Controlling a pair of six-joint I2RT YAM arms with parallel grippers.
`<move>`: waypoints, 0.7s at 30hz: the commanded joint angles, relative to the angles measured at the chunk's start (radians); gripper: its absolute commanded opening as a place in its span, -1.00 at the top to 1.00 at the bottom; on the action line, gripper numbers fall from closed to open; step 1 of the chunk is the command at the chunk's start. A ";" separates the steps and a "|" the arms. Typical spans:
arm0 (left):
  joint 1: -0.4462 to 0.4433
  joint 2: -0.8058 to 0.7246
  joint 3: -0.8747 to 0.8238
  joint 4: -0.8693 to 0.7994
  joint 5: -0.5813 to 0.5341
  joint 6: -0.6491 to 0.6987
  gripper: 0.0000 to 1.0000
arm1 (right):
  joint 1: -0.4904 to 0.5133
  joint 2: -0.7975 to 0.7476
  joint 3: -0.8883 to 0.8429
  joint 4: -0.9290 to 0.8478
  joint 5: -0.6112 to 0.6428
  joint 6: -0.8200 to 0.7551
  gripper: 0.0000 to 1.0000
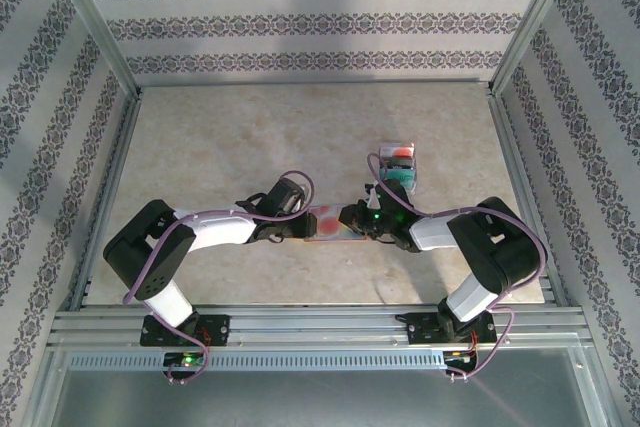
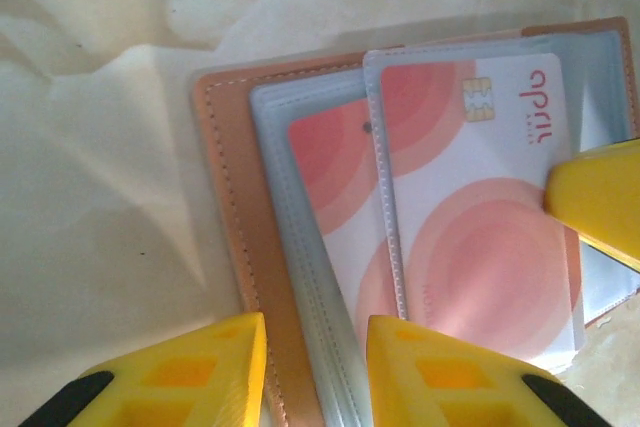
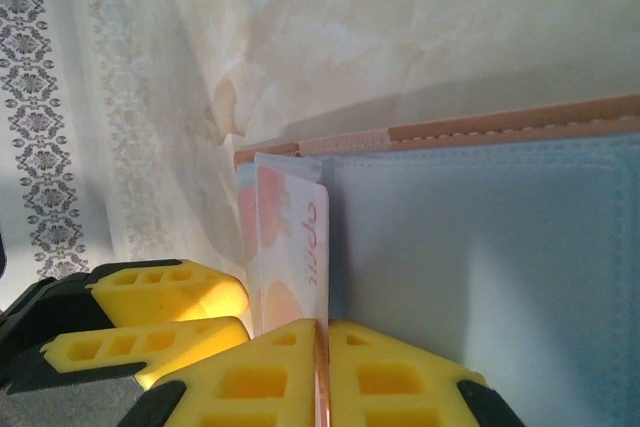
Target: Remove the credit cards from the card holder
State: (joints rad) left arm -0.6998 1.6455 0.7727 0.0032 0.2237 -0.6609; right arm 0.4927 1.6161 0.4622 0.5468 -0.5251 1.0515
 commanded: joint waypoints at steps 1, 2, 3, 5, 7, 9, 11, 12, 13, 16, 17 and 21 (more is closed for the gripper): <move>0.019 0.007 0.017 -0.040 -0.026 0.018 0.35 | -0.010 -0.016 -0.017 0.013 0.005 -0.007 0.79; 0.019 0.007 0.017 -0.039 -0.026 0.018 0.35 | -0.009 -0.016 -0.018 0.014 0.005 -0.006 0.80; 0.020 0.007 0.016 -0.038 -0.026 0.020 0.35 | -0.009 -0.018 -0.018 0.015 0.005 -0.006 0.83; 0.021 0.007 0.019 -0.038 -0.026 0.020 0.35 | -0.009 -0.025 -0.019 0.015 0.007 -0.005 0.86; 0.021 0.002 0.025 -0.041 -0.021 0.025 0.36 | -0.009 -0.031 -0.020 0.013 0.010 -0.007 0.89; 0.022 -0.010 0.044 -0.054 -0.017 0.041 0.36 | -0.008 -0.033 -0.021 0.012 0.010 -0.005 0.92; 0.020 -0.031 0.073 -0.074 -0.022 0.059 0.35 | -0.001 -0.029 -0.021 0.010 0.011 -0.004 0.94; 0.019 -0.040 0.087 -0.080 -0.026 0.067 0.35 | 0.005 -0.025 -0.020 0.010 0.013 -0.003 0.95; 0.019 -0.048 0.103 -0.084 -0.028 0.078 0.35 | 0.011 -0.020 -0.019 0.011 0.016 0.000 0.95; 0.008 -0.043 0.148 -0.094 -0.023 0.099 0.35 | 0.032 -0.004 -0.012 0.020 0.026 0.009 0.96; 0.005 -0.034 0.159 -0.096 -0.017 0.101 0.36 | 0.040 0.000 -0.010 0.025 0.031 0.014 0.95; 0.002 0.014 0.161 -0.080 0.011 0.086 0.36 | 0.057 0.010 -0.001 0.033 0.043 0.025 0.96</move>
State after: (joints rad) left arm -0.6926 1.6325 0.9298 -0.0547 0.2169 -0.5968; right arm 0.5369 1.6089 0.4549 0.5587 -0.5087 1.0653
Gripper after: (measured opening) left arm 0.319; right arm 0.055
